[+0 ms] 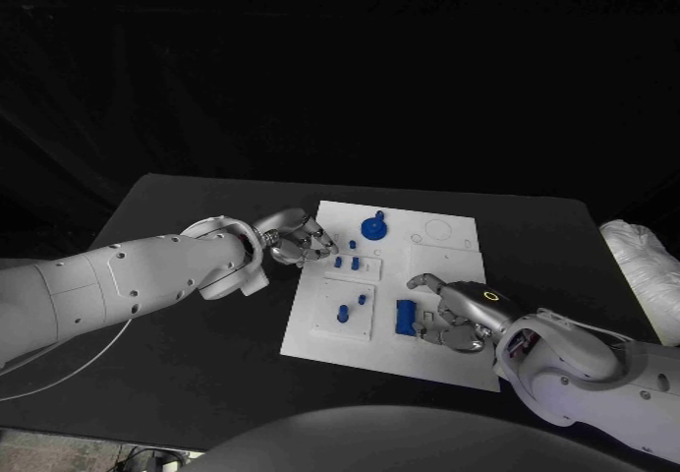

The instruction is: Assemble the parts on the task board

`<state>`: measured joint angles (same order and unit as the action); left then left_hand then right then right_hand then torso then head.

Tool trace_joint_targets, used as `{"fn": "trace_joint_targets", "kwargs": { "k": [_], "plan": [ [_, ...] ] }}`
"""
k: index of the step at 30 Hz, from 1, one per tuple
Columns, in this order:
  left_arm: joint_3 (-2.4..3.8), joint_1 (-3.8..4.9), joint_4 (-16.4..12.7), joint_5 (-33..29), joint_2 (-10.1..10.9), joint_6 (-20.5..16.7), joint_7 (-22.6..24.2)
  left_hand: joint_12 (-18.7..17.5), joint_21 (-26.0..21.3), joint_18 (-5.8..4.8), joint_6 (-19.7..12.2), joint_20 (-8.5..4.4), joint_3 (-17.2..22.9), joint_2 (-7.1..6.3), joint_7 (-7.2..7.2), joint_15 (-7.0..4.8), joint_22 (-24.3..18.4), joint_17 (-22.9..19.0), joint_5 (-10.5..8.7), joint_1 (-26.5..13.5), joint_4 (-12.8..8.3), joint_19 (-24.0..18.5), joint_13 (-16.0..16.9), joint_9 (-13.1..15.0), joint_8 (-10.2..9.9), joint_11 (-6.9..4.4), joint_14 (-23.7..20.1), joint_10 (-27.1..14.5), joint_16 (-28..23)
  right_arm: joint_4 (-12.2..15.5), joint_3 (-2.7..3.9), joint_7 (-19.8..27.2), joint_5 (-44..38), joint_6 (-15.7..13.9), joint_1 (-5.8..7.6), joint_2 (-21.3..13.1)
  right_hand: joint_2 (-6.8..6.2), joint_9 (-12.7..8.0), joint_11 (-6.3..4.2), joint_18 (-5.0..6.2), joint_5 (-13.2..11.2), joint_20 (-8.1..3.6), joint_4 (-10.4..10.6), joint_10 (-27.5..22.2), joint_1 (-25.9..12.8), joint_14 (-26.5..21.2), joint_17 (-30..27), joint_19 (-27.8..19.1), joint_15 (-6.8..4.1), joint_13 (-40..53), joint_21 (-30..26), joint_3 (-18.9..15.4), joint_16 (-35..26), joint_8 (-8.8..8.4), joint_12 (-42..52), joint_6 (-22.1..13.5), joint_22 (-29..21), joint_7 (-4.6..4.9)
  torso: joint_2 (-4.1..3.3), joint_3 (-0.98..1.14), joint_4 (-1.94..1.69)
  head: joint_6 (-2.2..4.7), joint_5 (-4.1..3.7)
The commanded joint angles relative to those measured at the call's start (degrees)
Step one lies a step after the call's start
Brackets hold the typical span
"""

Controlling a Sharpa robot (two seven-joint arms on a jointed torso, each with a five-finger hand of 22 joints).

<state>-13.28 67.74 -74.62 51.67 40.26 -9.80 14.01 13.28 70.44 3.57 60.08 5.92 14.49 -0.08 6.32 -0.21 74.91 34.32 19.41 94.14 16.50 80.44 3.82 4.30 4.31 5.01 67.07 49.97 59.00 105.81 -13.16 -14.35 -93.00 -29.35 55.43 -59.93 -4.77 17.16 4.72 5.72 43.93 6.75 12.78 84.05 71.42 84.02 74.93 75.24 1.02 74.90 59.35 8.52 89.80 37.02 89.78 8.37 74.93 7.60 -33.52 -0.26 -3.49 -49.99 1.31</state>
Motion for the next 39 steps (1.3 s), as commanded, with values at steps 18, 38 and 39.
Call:
{"fn": "trace_joint_targets", "kwargs": {
  "k": [18, 38, 39],
  "plan": [
    [0.04, -0.08, -0.18, 0.04, 0.03, 0.17, 0.59, -0.22, -0.58, 0.71, 0.06, -0.06, 0.38, -0.38, 0.24, -0.03, 9.41, -0.47, 0.31, -0.10, 0.02, -0.49, 0.00, 0.08, 0.37, 0.15, -0.70, 0.41, -0.47, 0.93, 0.04, 3.30, 1.40, -5.59, 0.20, -1.78, -0.27, -1.01, -0.55, 0.42, -13.32, -0.01, 1.27, 5.95, -1.57, 5.98, 15.07, 0.85, -0.42, 15.10, 1.32, -1.05, 0.20, 5.83, 0.22, 3.06, 6.99, 2.06, 0.04, -0.06, 0.01, -0.01, 0.20],
    [0.05, -0.04, -1.87, 0.11, -0.69, -1.13, 0.52, -0.28, -0.78, 0.75, 0.08, -0.03, 0.52, -0.47, 0.28, -0.01, 9.36, -0.78, 0.33, -0.11, 0.00, -0.60, -0.02, 0.08, 0.39, 0.16, -0.90, 0.40, -0.69, 2.00, 0.00, -20.11, 18.02, 36.17, 20.24, -9.20, 4.21, -1.92, -4.58, -2.55, -18.33, -3.75, 2.93, 5.95, -11.87, 5.98, 15.07, 8.91, -4.35, 15.10, 17.00, -4.28, 0.20, -0.57, 0.22, 41.15, 10.92, -3.66, 0.32, -0.60, -0.20, -0.01, -1.16],
    [0.05, -0.04, -1.85, 0.11, -0.80, -1.09, 0.54, -0.28, -0.78, 0.75, 0.08, -0.03, 0.52, -0.47, 0.28, -0.01, 9.36, -0.78, 0.33, -0.11, 0.00, -0.60, -0.02, 0.08, 0.39, 0.16, -0.90, 0.40, -0.69, 1.35, 0.00, -20.86, 17.92, 37.67, 20.55, -8.81, 4.20, -1.87, -4.71, -2.55, -18.01, -3.88, 2.93, 5.95, -11.93, 5.98, 15.07, 8.90, -4.50, 15.10, 16.99, -4.23, 0.20, -1.27, 0.22, 42.11, 10.91, -3.83, 0.34, -0.59, -0.18, -0.01, -1.18]
  ]
}}
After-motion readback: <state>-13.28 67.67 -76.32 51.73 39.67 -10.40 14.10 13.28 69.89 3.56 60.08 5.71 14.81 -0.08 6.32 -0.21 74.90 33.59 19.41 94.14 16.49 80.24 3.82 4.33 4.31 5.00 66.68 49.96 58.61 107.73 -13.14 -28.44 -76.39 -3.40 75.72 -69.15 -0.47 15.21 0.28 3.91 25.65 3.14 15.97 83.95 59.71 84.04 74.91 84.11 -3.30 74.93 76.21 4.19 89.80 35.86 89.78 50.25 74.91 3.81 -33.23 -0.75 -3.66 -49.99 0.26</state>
